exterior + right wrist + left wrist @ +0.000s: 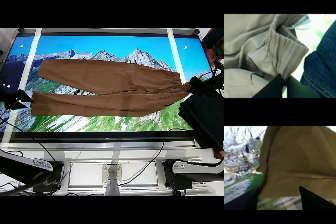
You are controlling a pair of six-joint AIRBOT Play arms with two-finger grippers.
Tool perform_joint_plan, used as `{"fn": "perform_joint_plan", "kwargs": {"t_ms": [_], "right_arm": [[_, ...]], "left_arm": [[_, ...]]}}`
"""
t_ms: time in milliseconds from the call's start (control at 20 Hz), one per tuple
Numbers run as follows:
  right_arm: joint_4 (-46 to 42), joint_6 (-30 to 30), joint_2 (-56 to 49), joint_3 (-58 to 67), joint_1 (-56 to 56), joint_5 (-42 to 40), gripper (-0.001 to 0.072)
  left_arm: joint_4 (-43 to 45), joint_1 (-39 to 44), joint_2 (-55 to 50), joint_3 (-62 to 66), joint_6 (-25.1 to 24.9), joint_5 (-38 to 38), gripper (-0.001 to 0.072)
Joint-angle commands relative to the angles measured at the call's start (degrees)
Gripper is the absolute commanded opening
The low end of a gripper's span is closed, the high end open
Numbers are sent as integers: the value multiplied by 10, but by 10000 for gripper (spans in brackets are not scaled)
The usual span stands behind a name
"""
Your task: Fold the clothes and pants, and hang the long-sleeved shirts on hangers.
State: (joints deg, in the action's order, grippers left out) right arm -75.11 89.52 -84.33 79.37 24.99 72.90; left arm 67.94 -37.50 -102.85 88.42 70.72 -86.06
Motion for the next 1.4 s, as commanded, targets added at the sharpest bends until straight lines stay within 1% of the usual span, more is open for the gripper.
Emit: {"fn": "perform_joint_plan", "kwargs": {"t_ms": [0, 200, 250, 350, 400, 550, 650, 800, 950, 1100, 1200, 1300, 1350], "right_arm": [[1, 0, 0, 0, 0, 0, 30], [1, 0, 0, 0, 0, 2, 30], [1, 0, 0, 0, 0, 2, 30], [1, 0, 0, 0, 0, 2, 30], [1, 0, 0, 0, 0, 2, 30], [1, 0, 0, 0, 0, -5, 30], [1, 30, 0, 0, 0, -34, 30], [6, 61, 1, 1, 0, -88, 29], [15, 84, 1, 4, 0, -149, 29], [34, 90, 6, 9, 0, -196, 29], [33, 90, 7, 25, 0, -194, 29], [32, 88, 15, 38, 0, -180, 29], [28, 86, 22, 41, 0, -163, 29]], "left_arm": [[-29, 0, -1, -59, -13, 27, 530], [-28, 18, -3, -73, -12, 74, 530], [-29, 21, -3, -73, -13, 81, 483], [-31, 28, -3, -73, -20, 88, 331], [-37, 29, -3, -73, -28, 92, 215], [-81, 31, -1, -71, -45, 115, 14], [-129, 31, 5, -64, -62, 135, 14], [-224, 31, 5, -1, -68, 136, 13], [-303, 31, 5, 97, -70, 193, 10], [-345, 34, 5, 187, -71, 233, 10], [-351, 36, 8, 231, -71, 224, 11], [-349, 28, 19, 244, -76, 181, 13], [-339, 20, 24, 244, -83, 143, 13]]}}
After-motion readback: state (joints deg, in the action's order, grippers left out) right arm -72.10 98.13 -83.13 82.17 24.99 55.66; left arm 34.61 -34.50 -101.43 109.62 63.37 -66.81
